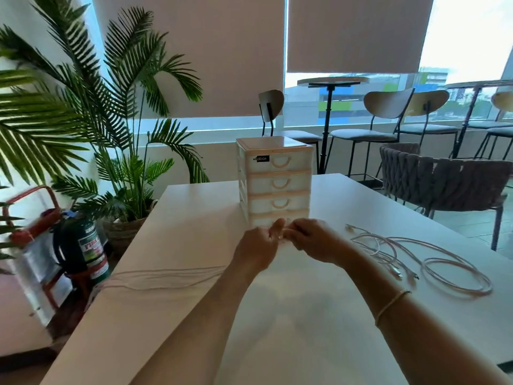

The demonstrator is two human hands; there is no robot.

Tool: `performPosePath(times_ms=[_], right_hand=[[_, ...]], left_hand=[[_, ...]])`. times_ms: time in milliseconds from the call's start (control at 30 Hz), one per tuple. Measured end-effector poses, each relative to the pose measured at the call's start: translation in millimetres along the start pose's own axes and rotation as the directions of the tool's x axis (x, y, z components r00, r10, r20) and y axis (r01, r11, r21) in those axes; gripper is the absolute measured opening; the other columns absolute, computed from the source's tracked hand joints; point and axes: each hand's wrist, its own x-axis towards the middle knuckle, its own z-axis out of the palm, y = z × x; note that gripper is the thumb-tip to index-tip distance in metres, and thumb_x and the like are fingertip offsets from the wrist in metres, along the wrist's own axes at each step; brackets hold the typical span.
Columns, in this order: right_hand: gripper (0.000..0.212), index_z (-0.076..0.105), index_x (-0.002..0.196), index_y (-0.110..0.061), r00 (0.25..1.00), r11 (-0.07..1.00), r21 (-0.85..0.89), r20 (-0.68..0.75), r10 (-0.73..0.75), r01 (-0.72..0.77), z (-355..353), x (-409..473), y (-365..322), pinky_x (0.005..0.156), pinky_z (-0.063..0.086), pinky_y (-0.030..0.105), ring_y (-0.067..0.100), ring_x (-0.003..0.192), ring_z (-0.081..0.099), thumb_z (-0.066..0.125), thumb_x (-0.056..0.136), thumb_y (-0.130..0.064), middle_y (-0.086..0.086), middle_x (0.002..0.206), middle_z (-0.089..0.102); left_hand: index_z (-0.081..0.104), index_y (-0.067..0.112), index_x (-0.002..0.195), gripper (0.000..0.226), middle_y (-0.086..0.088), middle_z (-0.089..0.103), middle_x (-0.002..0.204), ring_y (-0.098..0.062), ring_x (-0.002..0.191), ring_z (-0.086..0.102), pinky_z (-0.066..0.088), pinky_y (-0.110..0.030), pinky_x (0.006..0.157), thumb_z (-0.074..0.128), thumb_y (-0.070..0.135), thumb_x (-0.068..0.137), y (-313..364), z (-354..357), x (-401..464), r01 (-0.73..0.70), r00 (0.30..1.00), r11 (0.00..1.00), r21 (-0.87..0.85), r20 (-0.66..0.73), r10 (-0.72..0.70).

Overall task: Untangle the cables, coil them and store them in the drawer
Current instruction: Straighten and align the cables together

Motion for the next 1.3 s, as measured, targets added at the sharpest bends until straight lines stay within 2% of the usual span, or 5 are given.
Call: performPosePath(times_ms=[133, 333, 700, 1000, 1300], right_hand=[[0.016, 0.053, 0.083, -0.010, 0.970, 0.981, 0.160, 0.231, 0.073, -0.111, -7.3, -7.1, 9.0, 0.047, 0.036, 0.021, 0.013, 0.049, 0.047, 0.043, 0.095, -0.011, -0.004, 0.067, 0.058], [0.030, 0.052, 0.063, -0.022, 0.924, 0.955, -0.236, 0.292, 0.246, -0.180, -49.8, -15.7, 46.5, 0.047, 0.035, 0.013, 0.006, 0.052, 0.044, 0.047, 0.089, -0.010, -0.005, 0.065, 0.055], [0.014, 0.066, 0.096, -0.030, 0.872, 0.609, -0.624, -0.365, 0.326, -0.490, -78.7, -11.6, 83.0, 0.102, 0.030, 0.052, 0.026, 0.116, 0.044, 0.059, 0.086, -0.023, 0.000, 0.113, 0.058], [0.025, 0.058, 0.109, -0.028, 0.871, 0.521, -0.770, -0.089, 0.483, -0.368, -65.8, -14.6, 94.5, 0.102, 0.029, 0.054, 0.025, 0.124, 0.033, 0.045, 0.089, -0.022, 0.000, 0.125, 0.048], [0.034, 0.050, 0.122, -0.009, 0.695, 0.482, -0.502, -0.487, 0.529, -0.718, -74.5, -18.3, 97.2, 0.102, 0.034, 0.047, 0.034, 0.121, 0.036, 0.039, 0.091, -0.011, 0.018, 0.133, 0.039]], left_hand=[[0.066, 0.002, 0.104, 0.060, -0.025, 0.067, 0.100, -0.039, 0.099, 0.061, 0.045, -0.038, 0.079, 0.030, 0.049, 0.095, -10.9, -2.6, -5.0, -0.064, 0.990, 0.971, 0.232, -0.107, 0.091], [0.065, 0.012, 0.112, 0.052, -0.023, 0.066, 0.105, -0.039, 0.104, 0.059, 0.046, -0.039, 0.083, 0.031, 0.049, 0.096, -30.3, -7.7, -6.1, -0.006, 0.987, 0.955, 0.297, -0.154, 0.054], [0.065, 0.010, 0.108, 0.051, -0.022, 0.067, 0.098, -0.041, 0.098, 0.061, 0.047, -0.042, 0.081, 0.032, 0.047, 0.096, -27.0, -1.8, -6.0, -0.033, 0.980, 0.946, 0.322, -0.176, 0.094], [0.064, 0.007, 0.112, 0.054, -0.027, 0.064, 0.106, -0.044, 0.104, 0.056, 0.045, -0.044, 0.087, 0.028, 0.044, 0.098, -47.1, -18.9, -0.6, 0.142, 0.953, 0.980, 0.139, -0.288, -0.097], [0.065, 0.004, 0.109, 0.054, -0.028, 0.065, 0.102, -0.044, 0.101, 0.058, 0.046, -0.044, 0.084, 0.029, 0.043, 0.098, -50.8, -18.4, 1.7, 0.128, 0.945, 0.988, 0.089, -0.313, -0.094]])
